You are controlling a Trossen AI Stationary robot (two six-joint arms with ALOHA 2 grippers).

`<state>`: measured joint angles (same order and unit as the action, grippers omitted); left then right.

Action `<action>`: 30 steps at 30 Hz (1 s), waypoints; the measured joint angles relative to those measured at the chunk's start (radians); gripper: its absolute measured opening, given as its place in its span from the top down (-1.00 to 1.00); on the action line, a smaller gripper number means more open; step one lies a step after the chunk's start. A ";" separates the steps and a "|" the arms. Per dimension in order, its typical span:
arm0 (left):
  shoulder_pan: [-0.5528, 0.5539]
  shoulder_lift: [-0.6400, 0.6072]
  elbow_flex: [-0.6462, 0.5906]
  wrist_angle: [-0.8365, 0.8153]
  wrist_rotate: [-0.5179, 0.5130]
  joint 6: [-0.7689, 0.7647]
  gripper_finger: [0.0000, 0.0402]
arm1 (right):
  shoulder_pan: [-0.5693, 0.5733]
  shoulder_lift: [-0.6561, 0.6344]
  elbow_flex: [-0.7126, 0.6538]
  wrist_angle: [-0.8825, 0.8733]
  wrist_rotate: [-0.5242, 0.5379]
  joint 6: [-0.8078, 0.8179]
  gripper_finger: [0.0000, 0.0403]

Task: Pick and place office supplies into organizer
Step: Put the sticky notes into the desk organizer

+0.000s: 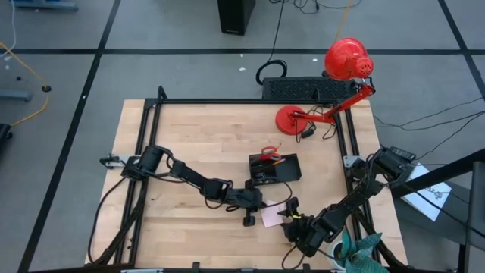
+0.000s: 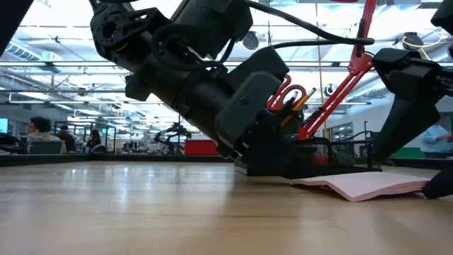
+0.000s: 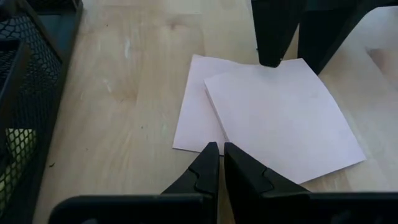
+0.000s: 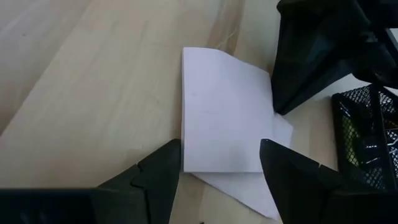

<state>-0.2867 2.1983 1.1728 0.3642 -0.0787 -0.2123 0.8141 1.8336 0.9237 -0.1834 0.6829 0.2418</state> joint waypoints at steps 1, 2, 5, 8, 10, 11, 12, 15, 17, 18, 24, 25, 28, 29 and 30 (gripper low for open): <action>0.000 0.000 0.000 0.000 0.001 0.000 0.85 | 0.000 0.000 0.000 -0.003 0.002 -0.001 -0.06; 0.000 0.000 0.000 0.000 0.005 0.000 0.85 | 0.000 0.000 0.000 -0.007 0.010 -0.001 -0.06; 0.000 0.000 0.000 0.000 0.015 0.000 0.85 | 0.000 0.001 -0.001 -0.008 0.050 -0.017 0.02; 0.000 0.001 0.000 0.000 0.018 0.000 0.85 | -0.001 0.003 -0.003 -0.009 0.068 -0.031 0.20; 0.000 0.001 -0.001 0.001 0.020 0.000 0.85 | -0.001 0.003 -0.003 -0.002 0.070 -0.042 0.37; 0.000 0.001 -0.001 0.001 0.020 0.000 0.85 | -0.001 0.002 -0.003 -0.002 0.071 -0.047 0.46; 0.000 0.001 -0.001 0.001 0.021 0.000 0.85 | 0.000 0.002 -0.003 -0.002 0.071 -0.053 0.55; -0.001 0.001 -0.001 0.001 0.022 -0.001 0.85 | 0.005 0.002 -0.003 0.004 0.071 -0.065 0.83; -0.001 0.001 -0.001 0.001 0.022 -0.001 0.85 | 0.011 0.002 -0.003 0.016 0.074 -0.081 0.95; -0.002 0.001 -0.002 0.001 0.022 -0.001 0.85 | 0.014 0.002 -0.003 0.023 0.076 -0.087 0.96; -0.002 0.001 -0.002 0.004 0.023 -0.001 0.85 | 0.026 0.001 0.056 -0.029 0.085 -0.106 0.94; -0.002 0.001 -0.002 0.004 0.022 -0.001 0.85 | 0.030 0.001 0.077 -0.058 0.098 -0.111 0.96; -0.002 0.001 -0.002 0.004 0.023 -0.001 0.85 | 0.044 0.001 0.157 -0.183 0.133 -0.131 0.98; -0.002 0.001 -0.002 0.004 0.023 -0.001 0.85 | 0.047 0.001 0.185 -0.228 0.153 -0.130 0.98; -0.002 0.001 -0.002 0.004 0.023 -0.001 0.85 | 0.050 0.000 0.211 -0.267 0.165 -0.126 0.97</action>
<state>-0.2890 2.1994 1.1709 0.3679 -0.0559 -0.2131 0.8642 1.8332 1.1347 -0.4507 0.8478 0.1162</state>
